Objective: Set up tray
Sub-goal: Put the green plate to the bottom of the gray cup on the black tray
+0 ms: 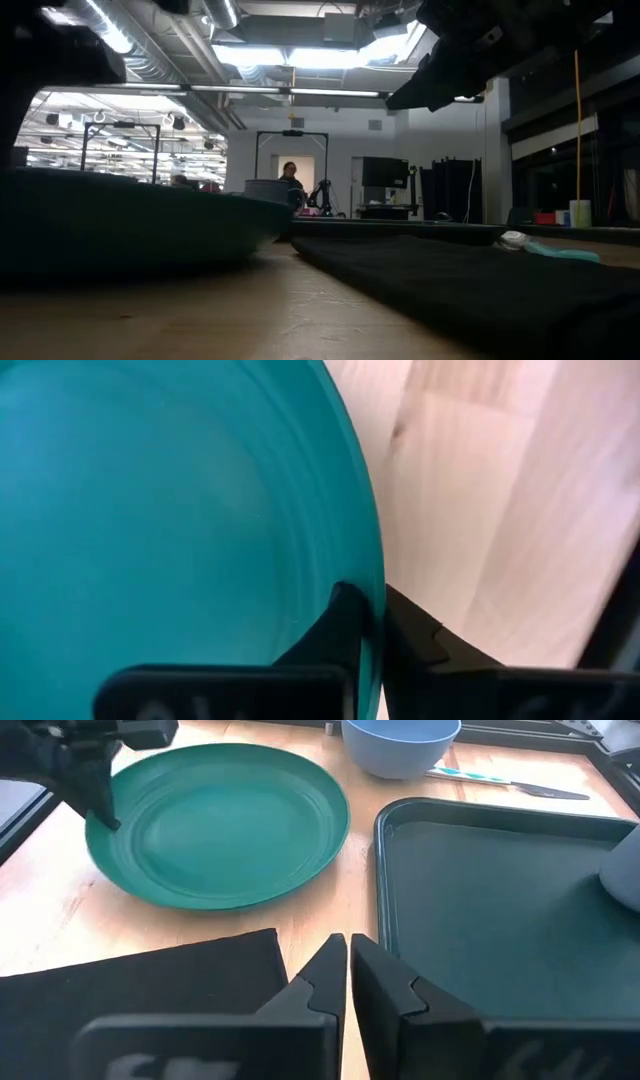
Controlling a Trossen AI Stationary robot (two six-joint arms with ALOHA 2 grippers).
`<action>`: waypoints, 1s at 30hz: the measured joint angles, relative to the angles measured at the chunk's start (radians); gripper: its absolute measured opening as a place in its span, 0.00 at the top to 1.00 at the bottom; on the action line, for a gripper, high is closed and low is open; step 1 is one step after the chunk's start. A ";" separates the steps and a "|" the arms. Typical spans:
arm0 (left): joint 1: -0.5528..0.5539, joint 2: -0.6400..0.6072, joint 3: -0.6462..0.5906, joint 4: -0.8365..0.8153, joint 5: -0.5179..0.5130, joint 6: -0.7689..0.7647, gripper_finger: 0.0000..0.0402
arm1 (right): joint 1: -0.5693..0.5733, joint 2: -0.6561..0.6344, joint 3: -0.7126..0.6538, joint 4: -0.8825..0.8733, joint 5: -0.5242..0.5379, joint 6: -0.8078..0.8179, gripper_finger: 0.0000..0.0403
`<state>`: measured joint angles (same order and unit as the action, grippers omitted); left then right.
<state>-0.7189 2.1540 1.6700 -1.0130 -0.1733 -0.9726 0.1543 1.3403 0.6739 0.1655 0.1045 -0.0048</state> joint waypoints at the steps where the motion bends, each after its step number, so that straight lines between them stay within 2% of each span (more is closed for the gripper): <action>1: -0.001 0.000 0.007 0.000 -0.005 0.001 0.98 | 0.000 0.000 0.000 -0.002 0.000 0.000 0.94; 5: -0.001 0.001 0.041 -0.010 -0.008 0.003 0.99 | 0.000 0.000 0.000 -0.006 0.000 0.000 0.94; 10: -0.006 0.001 0.112 -0.099 -0.048 0.001 0.99 | 0.000 0.000 0.000 -0.007 0.000 0.017 0.94; 20: -0.019 0.003 0.308 -0.279 -0.083 0.015 1.00 | 0.000 0.000 0.000 -0.015 0.000 0.026 0.94; 30: -0.024 0.001 0.458 -0.544 -0.227 0.042 1.00 | 0.000 0.000 0.000 -0.022 0.000 0.023 0.94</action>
<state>-0.7425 2.1554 2.1278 -1.5570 -0.4004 -0.9306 0.1539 1.3399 0.6739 0.1433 0.1044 0.0181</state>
